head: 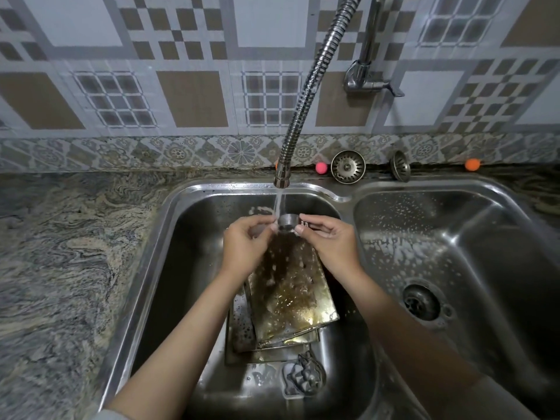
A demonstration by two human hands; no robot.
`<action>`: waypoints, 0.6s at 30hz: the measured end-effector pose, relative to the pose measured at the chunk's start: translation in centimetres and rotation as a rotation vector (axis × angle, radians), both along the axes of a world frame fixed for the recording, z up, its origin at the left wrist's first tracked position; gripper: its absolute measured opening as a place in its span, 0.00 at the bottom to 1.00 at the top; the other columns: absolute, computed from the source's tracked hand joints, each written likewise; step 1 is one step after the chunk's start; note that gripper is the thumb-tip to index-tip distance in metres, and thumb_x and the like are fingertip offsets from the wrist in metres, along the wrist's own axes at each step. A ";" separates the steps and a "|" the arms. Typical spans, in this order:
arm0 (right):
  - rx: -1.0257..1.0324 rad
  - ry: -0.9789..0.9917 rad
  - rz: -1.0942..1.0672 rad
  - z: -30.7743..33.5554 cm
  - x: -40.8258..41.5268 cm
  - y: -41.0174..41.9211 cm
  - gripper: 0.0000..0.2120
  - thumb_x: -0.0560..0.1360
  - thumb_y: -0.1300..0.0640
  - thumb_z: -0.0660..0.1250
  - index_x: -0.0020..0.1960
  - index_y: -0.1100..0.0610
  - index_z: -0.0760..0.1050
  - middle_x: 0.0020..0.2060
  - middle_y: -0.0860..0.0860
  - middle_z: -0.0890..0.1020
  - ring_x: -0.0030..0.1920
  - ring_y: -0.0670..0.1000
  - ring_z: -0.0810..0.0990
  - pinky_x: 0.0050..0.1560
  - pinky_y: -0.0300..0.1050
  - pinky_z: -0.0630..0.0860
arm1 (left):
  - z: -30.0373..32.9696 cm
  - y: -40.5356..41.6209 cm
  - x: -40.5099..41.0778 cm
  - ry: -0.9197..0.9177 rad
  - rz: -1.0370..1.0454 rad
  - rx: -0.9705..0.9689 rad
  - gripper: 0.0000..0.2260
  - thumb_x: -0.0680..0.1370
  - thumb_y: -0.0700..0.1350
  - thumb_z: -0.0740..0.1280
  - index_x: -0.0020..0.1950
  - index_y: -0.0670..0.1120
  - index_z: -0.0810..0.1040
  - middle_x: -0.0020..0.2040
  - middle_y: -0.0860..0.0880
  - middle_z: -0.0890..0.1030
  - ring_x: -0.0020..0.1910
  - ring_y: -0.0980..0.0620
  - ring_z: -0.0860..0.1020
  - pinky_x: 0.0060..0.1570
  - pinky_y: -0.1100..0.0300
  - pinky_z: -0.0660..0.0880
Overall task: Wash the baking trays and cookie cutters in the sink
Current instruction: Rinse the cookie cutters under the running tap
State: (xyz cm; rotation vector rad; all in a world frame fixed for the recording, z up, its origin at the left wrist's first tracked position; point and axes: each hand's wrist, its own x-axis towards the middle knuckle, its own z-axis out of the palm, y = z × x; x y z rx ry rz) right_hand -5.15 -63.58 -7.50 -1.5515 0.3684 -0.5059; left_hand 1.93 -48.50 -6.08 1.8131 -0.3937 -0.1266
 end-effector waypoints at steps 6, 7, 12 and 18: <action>0.034 -0.009 0.025 0.2 0.3 0.3 0.14 0.68 0.68 0.75 0.48 0.51 0.82 0.44 0.47 0.85 0.48 0.46 0.84 0.54 0.42 0.79 | -0.3 0.6 0.3 0.041 0.015 -0.001 0.07 0.74 0.38 0.70 0.52 0.45 0.83 0.44 0.51 0.85 0.43 0.53 0.83 0.46 0.60 0.81; 0.035 -0.008 0.031 0.1 0.5 0.5 0.15 0.68 0.68 0.75 0.48 0.51 0.82 0.44 0.47 0.85 0.48 0.47 0.84 0.54 0.43 0.80 | -0.3 0.9 0.5 0.040 0.023 0.005 0.07 0.74 0.38 0.71 0.51 0.45 0.83 0.44 0.51 0.85 0.43 0.51 0.84 0.47 0.56 0.81; 0.060 -0.009 0.071 -0.1 1.2 2.0 0.14 0.69 0.67 0.74 0.50 0.52 0.82 0.45 0.52 0.85 0.49 0.51 0.84 0.52 0.45 0.80 | -0.2 2.6 1.1 0.028 0.057 0.022 0.07 0.73 0.39 0.72 0.50 0.47 0.83 0.46 0.50 0.85 0.45 0.48 0.83 0.50 0.51 0.80; 0.041 0.008 0.103 0.3 1.9 3.1 0.14 0.69 0.66 0.74 0.50 0.51 0.82 0.44 0.53 0.86 0.44 0.51 0.85 0.50 0.46 0.81 | -0.3 3.9 1.7 0.014 0.069 0.025 0.09 0.73 0.38 0.72 0.46 0.53 0.82 0.45 0.50 0.84 0.45 0.49 0.83 0.53 0.48 0.79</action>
